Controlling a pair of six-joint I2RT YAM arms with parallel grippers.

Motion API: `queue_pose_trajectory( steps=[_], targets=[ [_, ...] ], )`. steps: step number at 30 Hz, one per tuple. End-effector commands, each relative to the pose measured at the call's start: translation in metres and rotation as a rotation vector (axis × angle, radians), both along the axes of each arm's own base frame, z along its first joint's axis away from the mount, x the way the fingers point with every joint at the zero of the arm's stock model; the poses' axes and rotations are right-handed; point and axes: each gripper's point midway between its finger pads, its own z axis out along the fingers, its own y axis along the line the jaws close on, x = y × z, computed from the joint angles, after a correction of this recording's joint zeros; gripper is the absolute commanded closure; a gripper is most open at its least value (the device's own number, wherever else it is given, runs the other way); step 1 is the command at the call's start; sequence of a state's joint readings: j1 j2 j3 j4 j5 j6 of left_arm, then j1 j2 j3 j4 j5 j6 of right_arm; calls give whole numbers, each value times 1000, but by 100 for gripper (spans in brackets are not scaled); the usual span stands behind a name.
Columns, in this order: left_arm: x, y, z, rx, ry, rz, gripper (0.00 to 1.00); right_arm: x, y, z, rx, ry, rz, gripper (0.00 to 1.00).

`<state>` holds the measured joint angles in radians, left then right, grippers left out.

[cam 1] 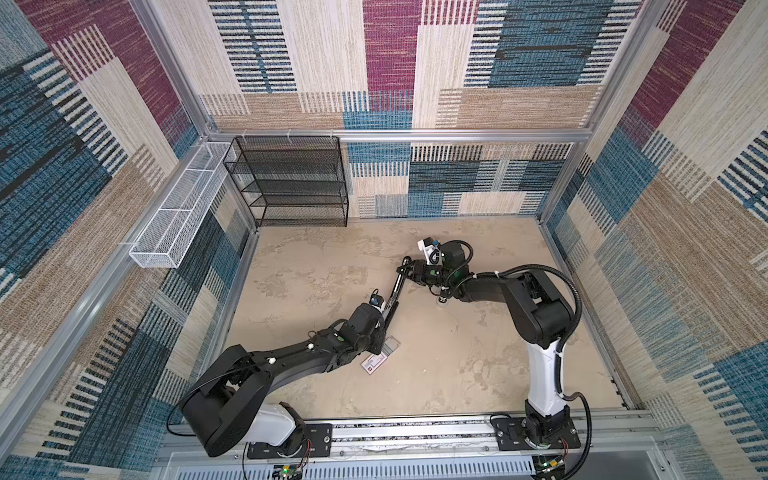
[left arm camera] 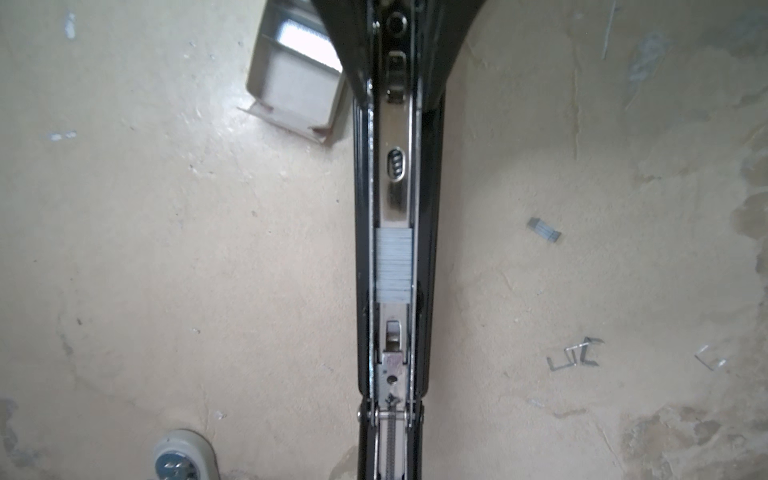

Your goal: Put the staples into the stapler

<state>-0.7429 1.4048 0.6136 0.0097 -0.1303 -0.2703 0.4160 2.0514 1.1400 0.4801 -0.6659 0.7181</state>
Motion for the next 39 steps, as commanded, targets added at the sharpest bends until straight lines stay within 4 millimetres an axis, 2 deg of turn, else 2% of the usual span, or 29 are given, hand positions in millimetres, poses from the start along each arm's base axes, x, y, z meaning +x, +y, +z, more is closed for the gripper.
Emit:
queue_pose_trajectory(
  steps=[1,5,15,18,22,27,39],
  targets=[
    [20,-12,20,-7,-97,-22,100,3,-8,23,-74,-199,-35,60],
    [31,-25,24,-3,-109,-56,100,-8,-9,32,-193,-314,-53,59],
    [44,-47,38,-29,-146,-130,100,-35,-7,30,-424,-493,-118,57],
    [46,-48,38,-24,-145,-144,100,-41,-8,31,-423,-507,-116,54],
    [46,-49,36,-23,-145,-151,100,-51,-7,47,-369,-536,-103,46],
    [46,-49,38,-40,-160,-149,100,-53,-5,55,-352,-544,-93,45],
    [39,-53,62,-97,-184,-185,100,-72,-2,39,-373,-567,-18,49]
  ],
)
